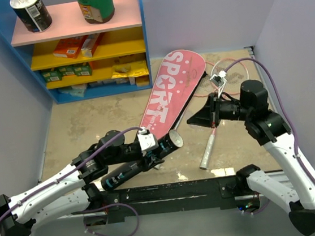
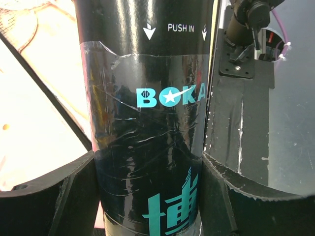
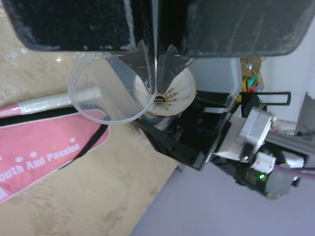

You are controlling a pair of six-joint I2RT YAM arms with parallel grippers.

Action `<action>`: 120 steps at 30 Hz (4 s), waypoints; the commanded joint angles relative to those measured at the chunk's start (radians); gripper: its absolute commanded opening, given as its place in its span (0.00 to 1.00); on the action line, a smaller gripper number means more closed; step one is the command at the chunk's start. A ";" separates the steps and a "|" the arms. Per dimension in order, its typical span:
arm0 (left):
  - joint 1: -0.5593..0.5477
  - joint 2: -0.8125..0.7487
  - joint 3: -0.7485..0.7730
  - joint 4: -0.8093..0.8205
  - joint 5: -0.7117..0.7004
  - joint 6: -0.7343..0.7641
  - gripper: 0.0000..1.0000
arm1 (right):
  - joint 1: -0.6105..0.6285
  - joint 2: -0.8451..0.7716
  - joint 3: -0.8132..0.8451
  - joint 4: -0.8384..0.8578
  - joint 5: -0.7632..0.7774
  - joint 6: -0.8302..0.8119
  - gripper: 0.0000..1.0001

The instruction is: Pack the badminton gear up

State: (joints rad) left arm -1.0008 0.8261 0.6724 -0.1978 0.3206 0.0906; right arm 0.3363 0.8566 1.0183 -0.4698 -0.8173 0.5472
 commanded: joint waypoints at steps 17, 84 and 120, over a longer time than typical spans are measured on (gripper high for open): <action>0.002 -0.047 -0.013 0.109 0.095 0.017 0.00 | 0.216 -0.064 -0.084 0.234 -0.079 0.158 0.00; 0.004 -0.111 -0.022 0.118 0.067 0.028 0.00 | 0.524 -0.045 -0.078 0.172 0.138 0.181 0.00; 0.002 -0.219 -0.043 0.156 0.100 0.026 0.00 | 0.553 -0.017 -0.204 0.267 0.397 0.278 0.45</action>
State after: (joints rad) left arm -0.9897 0.6476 0.6071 -0.2340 0.3851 0.1226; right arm 0.8768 0.8474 0.8513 -0.1192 -0.4801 0.8436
